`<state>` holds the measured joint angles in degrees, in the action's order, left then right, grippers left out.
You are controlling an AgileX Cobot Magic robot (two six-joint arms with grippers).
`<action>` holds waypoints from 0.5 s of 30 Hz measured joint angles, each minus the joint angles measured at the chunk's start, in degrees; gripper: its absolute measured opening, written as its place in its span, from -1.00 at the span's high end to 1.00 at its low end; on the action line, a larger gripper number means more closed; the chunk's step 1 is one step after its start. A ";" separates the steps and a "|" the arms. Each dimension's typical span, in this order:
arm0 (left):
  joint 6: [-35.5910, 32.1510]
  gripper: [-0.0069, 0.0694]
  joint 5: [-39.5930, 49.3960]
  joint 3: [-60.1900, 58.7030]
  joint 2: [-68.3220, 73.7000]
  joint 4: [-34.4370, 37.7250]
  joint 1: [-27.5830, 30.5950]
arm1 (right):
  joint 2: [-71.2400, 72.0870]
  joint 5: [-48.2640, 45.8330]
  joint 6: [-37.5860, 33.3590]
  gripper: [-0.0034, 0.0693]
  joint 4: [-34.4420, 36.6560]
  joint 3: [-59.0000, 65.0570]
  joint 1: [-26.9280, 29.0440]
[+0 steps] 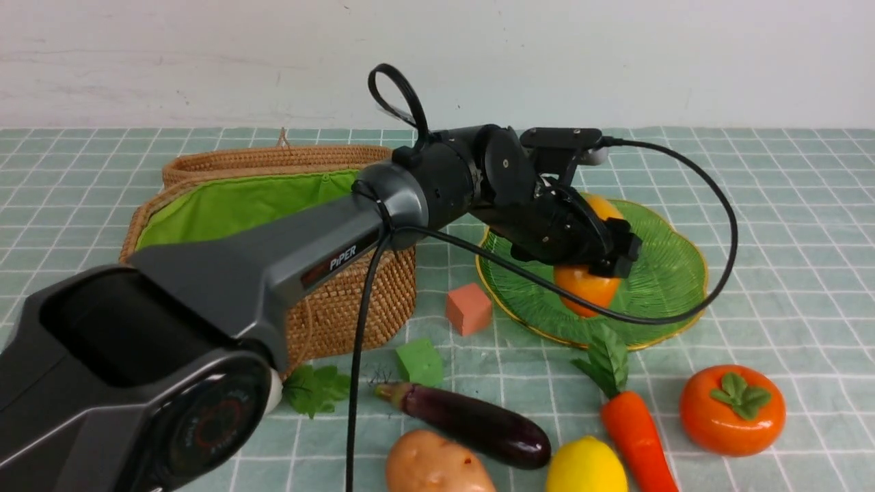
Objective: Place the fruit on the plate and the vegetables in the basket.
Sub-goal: Grab the mango with your left arm and place it on the right plate, then take a daikon with your left arm and place it on the basket on the left.
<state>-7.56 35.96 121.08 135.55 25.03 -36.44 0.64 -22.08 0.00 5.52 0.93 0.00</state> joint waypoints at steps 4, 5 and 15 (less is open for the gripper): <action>0.00 -0.93 2.35 0.00 0.07 -0.28 0.00 | 0.00 0.00 0.00 0.25 0.00 0.00 0.00; 0.00 -0.93 2.54 0.00 0.07 -0.33 0.00 | 0.00 0.00 0.00 0.25 0.00 0.00 0.00; -1.85 -0.79 10.92 0.00 -5.18 -2.10 0.73 | 0.00 0.00 0.00 0.25 0.00 0.00 0.00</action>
<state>-9.40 46.88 121.08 130.38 22.93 -35.72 0.64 -22.08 0.00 5.52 0.93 0.00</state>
